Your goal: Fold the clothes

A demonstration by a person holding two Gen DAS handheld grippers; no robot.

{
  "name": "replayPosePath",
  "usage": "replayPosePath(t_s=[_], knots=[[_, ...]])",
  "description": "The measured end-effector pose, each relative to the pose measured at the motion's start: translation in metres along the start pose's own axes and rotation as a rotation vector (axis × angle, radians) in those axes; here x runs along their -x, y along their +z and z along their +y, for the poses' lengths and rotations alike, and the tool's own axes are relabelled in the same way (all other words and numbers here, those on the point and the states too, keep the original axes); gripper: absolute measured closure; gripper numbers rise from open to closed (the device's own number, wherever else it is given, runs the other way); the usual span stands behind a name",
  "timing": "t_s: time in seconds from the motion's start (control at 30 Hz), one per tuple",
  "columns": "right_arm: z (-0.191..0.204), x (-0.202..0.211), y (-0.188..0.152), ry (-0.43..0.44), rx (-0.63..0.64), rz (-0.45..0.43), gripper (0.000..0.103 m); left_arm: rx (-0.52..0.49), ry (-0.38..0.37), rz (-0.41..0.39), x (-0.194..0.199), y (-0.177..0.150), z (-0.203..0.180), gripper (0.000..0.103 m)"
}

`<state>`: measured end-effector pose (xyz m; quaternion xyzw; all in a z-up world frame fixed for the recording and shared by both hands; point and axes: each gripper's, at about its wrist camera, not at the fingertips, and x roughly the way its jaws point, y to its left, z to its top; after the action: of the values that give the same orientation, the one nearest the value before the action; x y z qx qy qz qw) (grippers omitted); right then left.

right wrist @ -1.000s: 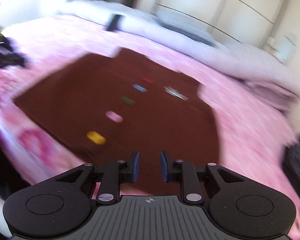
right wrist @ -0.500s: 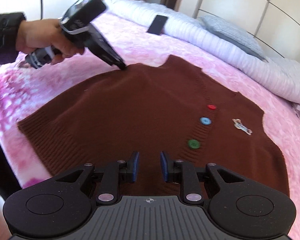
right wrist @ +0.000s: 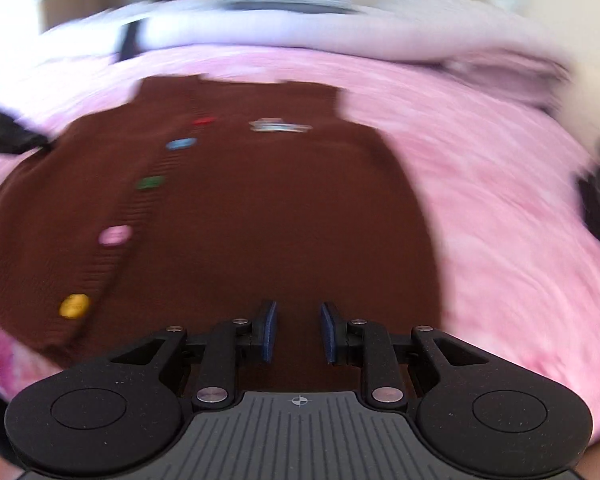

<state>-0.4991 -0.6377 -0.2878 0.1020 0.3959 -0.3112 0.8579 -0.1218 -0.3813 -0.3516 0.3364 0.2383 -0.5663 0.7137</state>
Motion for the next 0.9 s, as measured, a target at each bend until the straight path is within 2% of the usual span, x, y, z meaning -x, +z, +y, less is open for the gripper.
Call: replayPosePath(t_s=[0.1, 0.2, 0.3, 0.43, 0.53, 0.63, 0.67, 0.7, 0.9], knots=[[-0.024, 0.012, -0.015, -0.065, -0.039, 0.017, 0.08, -0.011, 0.021, 0.01, 0.021, -0.006, -0.005, 0.091], [-0.034, 0.024, -0.025, -0.063, -0.04, 0.027, 0.08, -0.003, 0.031, 0.037, 0.041, -0.02, -0.016, 0.091], [-0.029, 0.038, -0.024, -0.125, -0.043, 0.018, 0.08, 0.034, 0.03, 0.04, 0.064, -0.033, -0.027, 0.091], [-0.013, 0.067, -0.025, -0.017, -0.063, -0.091, 0.08, 0.132, -0.037, 0.011, 0.094, -0.05, -0.048, 0.091], [0.011, 0.069, -0.026, -0.025, -0.002, -0.085, 0.08, 0.121, -0.062, 0.034, 0.103, -0.062, -0.072, 0.09], [0.03, 0.07, -0.027, -0.021, 0.013, -0.085, 0.079, 0.101, -0.047, 0.065, 0.109, -0.074, -0.089, 0.09], [0.035, 0.071, -0.027, -0.022, 0.015, -0.081, 0.058, 0.111, -0.049, 0.061, 0.113, -0.076, -0.091, 0.09], [0.039, 0.071, -0.027, -0.026, 0.017, -0.075, 0.028, 0.121, -0.05, 0.057, 0.117, -0.079, -0.093, 0.09], [0.063, 0.079, -0.026, 0.015, 0.016, -0.068, 0.026, 0.152, -0.056, 0.038, 0.135, -0.088, -0.101, 0.089]])
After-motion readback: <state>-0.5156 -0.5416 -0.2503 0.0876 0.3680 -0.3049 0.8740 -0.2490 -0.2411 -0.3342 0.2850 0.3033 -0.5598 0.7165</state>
